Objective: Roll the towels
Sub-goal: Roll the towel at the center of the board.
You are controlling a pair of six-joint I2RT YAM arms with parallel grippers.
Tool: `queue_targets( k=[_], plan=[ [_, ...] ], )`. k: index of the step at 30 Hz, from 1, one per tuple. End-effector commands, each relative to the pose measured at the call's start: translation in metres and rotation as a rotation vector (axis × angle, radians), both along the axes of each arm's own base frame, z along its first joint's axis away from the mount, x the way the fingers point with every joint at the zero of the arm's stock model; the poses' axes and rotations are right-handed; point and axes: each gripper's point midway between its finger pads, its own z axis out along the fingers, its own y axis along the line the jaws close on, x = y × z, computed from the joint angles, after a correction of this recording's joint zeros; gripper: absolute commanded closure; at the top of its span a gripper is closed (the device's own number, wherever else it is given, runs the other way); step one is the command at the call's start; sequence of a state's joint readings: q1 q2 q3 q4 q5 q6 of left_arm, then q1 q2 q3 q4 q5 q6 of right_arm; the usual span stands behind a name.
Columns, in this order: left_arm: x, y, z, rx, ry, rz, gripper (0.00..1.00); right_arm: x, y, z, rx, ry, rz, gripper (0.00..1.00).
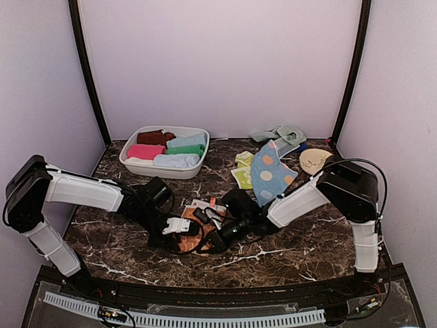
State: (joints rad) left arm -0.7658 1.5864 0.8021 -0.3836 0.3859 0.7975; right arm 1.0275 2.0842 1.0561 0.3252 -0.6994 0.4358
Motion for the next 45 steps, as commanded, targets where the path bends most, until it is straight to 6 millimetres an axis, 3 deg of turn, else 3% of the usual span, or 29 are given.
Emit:
queue_targets(
  k=[1,3,7,10,11,12,13,16,19,22,26,34,37,45],
  plan=[
    [0.014,0.012,-0.017,0.079,-0.062,0.022,0.85,-0.007,-0.01,-0.01,-0.048,0.039,0.008,1.0],
    [0.015,0.012,-0.016,0.081,-0.063,0.022,0.99,-0.005,-0.011,-0.009,-0.048,0.026,-0.001,0.97],
    [0.0,0.012,-0.007,0.07,0.016,0.007,1.0,0.008,-0.018,0.004,-0.035,-0.097,-0.069,0.79],
    [-0.018,0.015,0.0,0.074,0.126,-0.007,1.0,0.026,-0.037,0.018,-0.037,-0.266,-0.164,0.43],
    [-0.024,0.017,0.003,0.077,0.16,-0.011,1.0,0.033,-0.045,0.023,-0.043,-0.334,-0.2,0.13],
    [-0.028,0.018,0.006,0.076,0.192,-0.011,1.0,0.04,-0.053,0.032,-0.041,-0.411,-0.239,0.02],
    [-0.031,0.018,0.009,0.07,0.219,-0.011,1.0,0.043,-0.061,0.041,-0.031,-0.486,-0.263,0.0],
    [-0.041,0.019,0.02,0.045,0.323,-0.007,1.0,0.062,-0.09,0.074,-0.06,-0.735,-0.432,0.0],
    [-0.045,0.019,0.025,0.042,0.408,0.006,1.0,0.103,-0.139,0.102,-0.19,-0.851,-0.782,0.0],
    [-0.046,0.019,0.023,0.051,0.479,0.021,1.0,0.098,-0.154,0.123,-0.081,-0.885,-0.825,0.0],
    [-0.049,0.02,0.012,0.098,0.594,0.044,1.0,0.052,-0.119,0.118,-0.038,-1.079,-0.483,0.03],
    [-0.04,0.015,0.007,0.13,0.696,0.059,1.0,-0.041,-0.049,0.063,-0.232,-1.567,0.126,0.21],
    [-0.039,0.016,0.007,0.15,0.715,0.056,1.0,-0.052,-0.027,0.052,-0.247,-1.713,0.216,0.27],
    [-0.038,0.018,0.004,0.171,0.738,0.058,1.0,-0.051,0.017,0.03,-0.225,-1.895,0.338,0.39]
  ],
)
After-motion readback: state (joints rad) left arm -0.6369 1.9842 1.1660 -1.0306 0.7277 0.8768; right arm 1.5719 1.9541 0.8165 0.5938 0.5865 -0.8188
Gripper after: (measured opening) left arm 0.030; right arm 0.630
